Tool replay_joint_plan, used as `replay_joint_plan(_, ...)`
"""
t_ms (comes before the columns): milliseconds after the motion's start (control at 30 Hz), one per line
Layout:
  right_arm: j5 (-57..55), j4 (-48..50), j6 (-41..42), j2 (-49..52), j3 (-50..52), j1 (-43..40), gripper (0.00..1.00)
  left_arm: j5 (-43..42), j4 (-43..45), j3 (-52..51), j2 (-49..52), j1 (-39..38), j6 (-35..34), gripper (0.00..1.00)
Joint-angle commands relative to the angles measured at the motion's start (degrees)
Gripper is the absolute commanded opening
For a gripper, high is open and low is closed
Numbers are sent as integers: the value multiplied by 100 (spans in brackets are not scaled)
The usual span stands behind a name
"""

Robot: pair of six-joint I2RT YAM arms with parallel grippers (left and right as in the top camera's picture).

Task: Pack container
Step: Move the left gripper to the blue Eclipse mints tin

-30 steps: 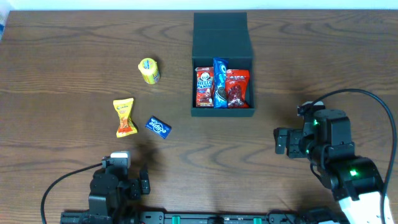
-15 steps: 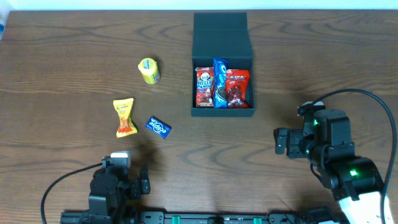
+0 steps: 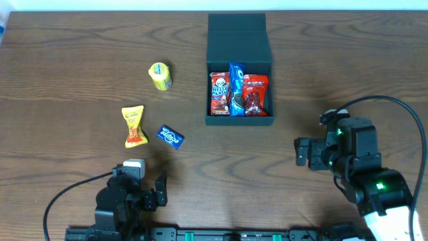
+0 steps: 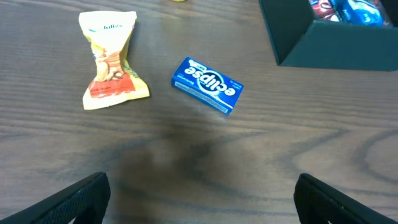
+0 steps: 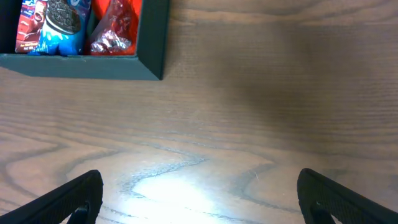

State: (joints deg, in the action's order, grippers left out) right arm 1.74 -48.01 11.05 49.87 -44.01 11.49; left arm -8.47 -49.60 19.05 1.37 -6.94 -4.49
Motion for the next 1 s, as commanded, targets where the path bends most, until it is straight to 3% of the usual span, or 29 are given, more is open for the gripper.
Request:
replay_joint_plan(0,24,0,-83,2,-2,-55,99,-96,13,516,444,22,-87,95)
replay_joint_plan(100,22,0,-83,2,-2,-55,99,-531,0,1073,1261,22,-330,95)
replay_joint_plan(300,22,0,-83,2,-2,-55,99,-1419,-413,2304,3289,20,-1853,96)
replay_joint_plan(567,24,0,-83,2,-2,-55,99,-1399,-682,3591,5499,-164,-1996,96)
replay_joint_plan(767,22,0,-83,2,-2,-55,99,-1340,-914,4017,6465,-557,-1963,95)
replay_joint_plan(967,24,0,-83,2,-2,-55,99,-1088,-981,4017,7104,-533,-4356,96)
